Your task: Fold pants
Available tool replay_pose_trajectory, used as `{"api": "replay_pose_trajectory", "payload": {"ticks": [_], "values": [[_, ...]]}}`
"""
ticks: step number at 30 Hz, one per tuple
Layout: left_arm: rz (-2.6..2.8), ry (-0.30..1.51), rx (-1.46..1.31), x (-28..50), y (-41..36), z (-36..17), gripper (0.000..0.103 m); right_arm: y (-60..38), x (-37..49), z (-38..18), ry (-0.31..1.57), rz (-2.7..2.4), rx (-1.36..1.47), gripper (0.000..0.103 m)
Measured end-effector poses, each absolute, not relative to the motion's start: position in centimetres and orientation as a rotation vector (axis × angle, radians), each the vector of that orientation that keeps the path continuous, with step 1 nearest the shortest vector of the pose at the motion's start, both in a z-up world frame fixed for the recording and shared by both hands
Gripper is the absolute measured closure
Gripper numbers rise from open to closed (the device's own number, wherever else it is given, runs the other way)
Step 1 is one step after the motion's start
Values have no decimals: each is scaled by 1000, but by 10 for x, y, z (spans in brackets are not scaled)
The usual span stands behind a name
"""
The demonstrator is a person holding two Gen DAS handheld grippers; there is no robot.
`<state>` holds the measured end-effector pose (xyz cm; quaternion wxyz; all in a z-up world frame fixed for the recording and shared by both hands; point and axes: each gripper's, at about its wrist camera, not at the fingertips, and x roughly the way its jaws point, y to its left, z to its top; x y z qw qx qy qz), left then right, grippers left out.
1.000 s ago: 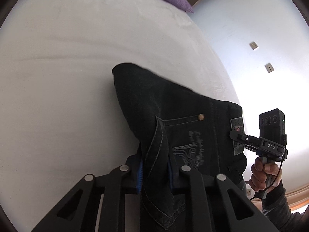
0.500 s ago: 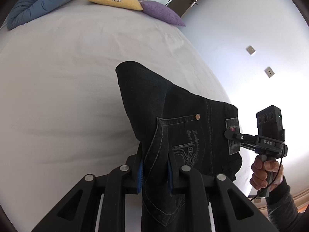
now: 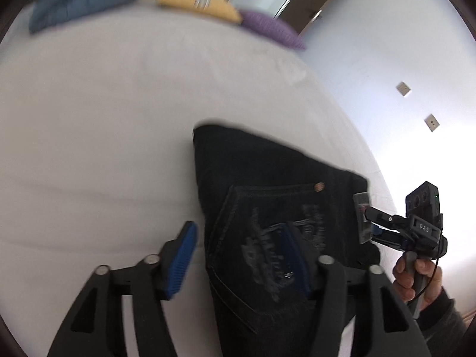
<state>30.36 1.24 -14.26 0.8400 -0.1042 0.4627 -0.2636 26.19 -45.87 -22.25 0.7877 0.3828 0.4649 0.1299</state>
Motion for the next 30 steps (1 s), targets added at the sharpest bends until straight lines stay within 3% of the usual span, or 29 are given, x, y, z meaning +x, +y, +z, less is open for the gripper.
{"api": "replay_pose_trajectory", "payload": {"ticks": [1, 2, 4, 10, 11, 13, 15, 19, 30], "values": [[-530, 886, -169, 284, 14, -120, 17, -458, 253, -211, 968, 248, 791, 37], [-501, 815, -127, 268, 16, -103, 1, -450, 240, -190, 916, 220, 750, 35], [-458, 656, -51, 230, 19, -70, 0, -443, 217, -158, 835, 185, 685, 30], [-288, 280, 78, 127, 10, 18, 0, -404, 127, -54, 546, 23, 398, 28], [-248, 237, 82, 111, 11, 30, 0, -393, 110, -36, 483, -2, 348, 26], [-184, 184, 65, 89, 29, 47, 0, -370, 76, -1, 346, -62, 258, 6], [-135, 118, 30, 65, 39, 66, 0, -352, 34, 29, 177, -130, 179, 0], [-59, -72, 75, 17, 46, 96, 0, -327, -23, 72, -30, -228, 51, 0], [-39, 48, 77, 16, 47, 145, 0, -309, -95, 141, -41, -240, 27, 0]]}}
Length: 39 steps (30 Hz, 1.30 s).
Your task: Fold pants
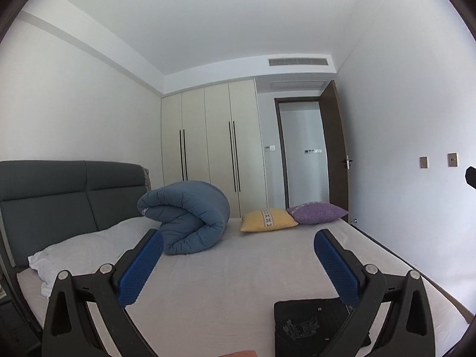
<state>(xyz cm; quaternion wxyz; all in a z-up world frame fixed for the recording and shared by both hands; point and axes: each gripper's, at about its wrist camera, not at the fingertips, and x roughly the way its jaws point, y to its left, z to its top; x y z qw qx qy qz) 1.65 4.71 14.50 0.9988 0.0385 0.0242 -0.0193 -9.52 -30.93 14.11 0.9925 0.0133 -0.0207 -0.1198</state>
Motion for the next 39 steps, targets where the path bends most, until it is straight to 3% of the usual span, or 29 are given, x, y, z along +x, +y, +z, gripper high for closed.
{"api": "replay_pose_trajectory", "payload": {"ticks": [7, 15, 24, 39], "values": [[-86, 318, 125, 49, 23, 105, 0, -289, -95, 127, 142, -215, 87, 0], [-152, 633, 127, 83, 2, 24, 0, -287, -42, 29, 509, -249, 187, 0], [-155, 747, 132, 76, -4, -11, 0, -287, -15, -29, 656, -269, 202, 0], [-149, 823, 117, 81, -5, -29, 0, -274, 10, -37, 715, -222, 152, 0]]}}
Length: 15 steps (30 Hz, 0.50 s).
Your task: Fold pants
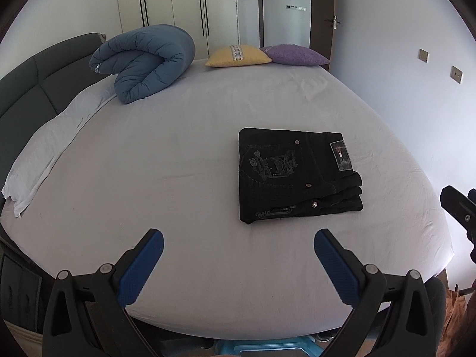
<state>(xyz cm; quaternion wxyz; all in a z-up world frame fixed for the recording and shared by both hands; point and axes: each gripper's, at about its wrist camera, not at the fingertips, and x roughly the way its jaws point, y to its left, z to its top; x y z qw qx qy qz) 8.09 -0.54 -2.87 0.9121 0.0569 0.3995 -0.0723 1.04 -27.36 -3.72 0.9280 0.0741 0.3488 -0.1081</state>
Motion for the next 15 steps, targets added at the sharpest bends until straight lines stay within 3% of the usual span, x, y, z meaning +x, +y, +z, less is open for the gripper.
{"api": "replay_pose_trajectory", "payload": {"ticks": [15], "values": [[-148, 851, 104, 82, -4, -34, 0, -261, 15, -48, 757, -204, 135, 0]]}}
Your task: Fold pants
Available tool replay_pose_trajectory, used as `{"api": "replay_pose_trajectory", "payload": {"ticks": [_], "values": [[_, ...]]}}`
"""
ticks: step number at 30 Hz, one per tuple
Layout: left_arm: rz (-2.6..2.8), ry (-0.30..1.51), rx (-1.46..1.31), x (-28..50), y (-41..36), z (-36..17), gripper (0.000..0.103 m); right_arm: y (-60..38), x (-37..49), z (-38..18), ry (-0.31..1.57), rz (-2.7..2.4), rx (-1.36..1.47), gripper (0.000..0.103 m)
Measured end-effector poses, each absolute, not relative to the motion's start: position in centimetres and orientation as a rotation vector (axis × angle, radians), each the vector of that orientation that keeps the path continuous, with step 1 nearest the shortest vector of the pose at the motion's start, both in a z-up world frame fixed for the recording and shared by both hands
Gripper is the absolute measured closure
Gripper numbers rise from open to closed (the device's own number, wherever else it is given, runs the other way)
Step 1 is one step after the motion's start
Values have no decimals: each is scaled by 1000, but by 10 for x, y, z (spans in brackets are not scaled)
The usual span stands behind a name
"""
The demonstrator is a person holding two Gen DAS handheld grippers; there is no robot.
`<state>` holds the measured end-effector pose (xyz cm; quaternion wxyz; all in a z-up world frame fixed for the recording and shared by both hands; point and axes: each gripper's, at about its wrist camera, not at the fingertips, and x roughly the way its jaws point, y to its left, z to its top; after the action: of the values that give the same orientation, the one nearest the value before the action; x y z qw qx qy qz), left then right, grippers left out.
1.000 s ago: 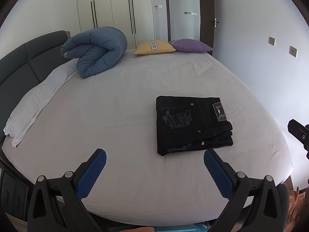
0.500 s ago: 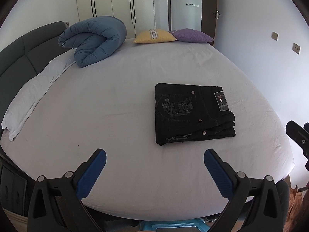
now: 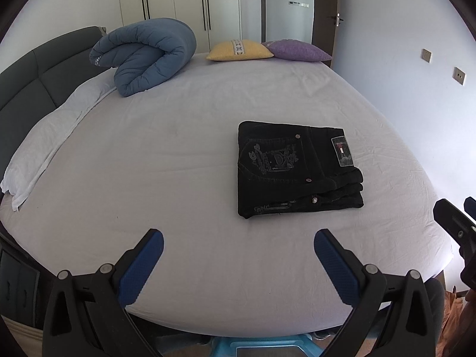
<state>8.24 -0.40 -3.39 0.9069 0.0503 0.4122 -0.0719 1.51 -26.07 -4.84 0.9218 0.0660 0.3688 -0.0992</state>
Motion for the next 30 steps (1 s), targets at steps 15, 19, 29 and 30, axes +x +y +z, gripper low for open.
{"api": "replay_pose_trajectory", "payload": {"ticks": [15, 19, 29, 30], "values": [[-151, 864, 99, 83, -3, -38, 0, -253, 16, -60, 779, -201, 140, 0], [-152, 865, 97, 83, -3, -38, 0, -253, 16, -59, 778, -201, 140, 0], [-151, 870, 96, 82, -4, -40, 0, -251, 14, -63, 782, -203, 141, 0], [-151, 870, 95, 81, -4, -41, 0, -251, 14, -63, 782, -203, 141, 0]]}}
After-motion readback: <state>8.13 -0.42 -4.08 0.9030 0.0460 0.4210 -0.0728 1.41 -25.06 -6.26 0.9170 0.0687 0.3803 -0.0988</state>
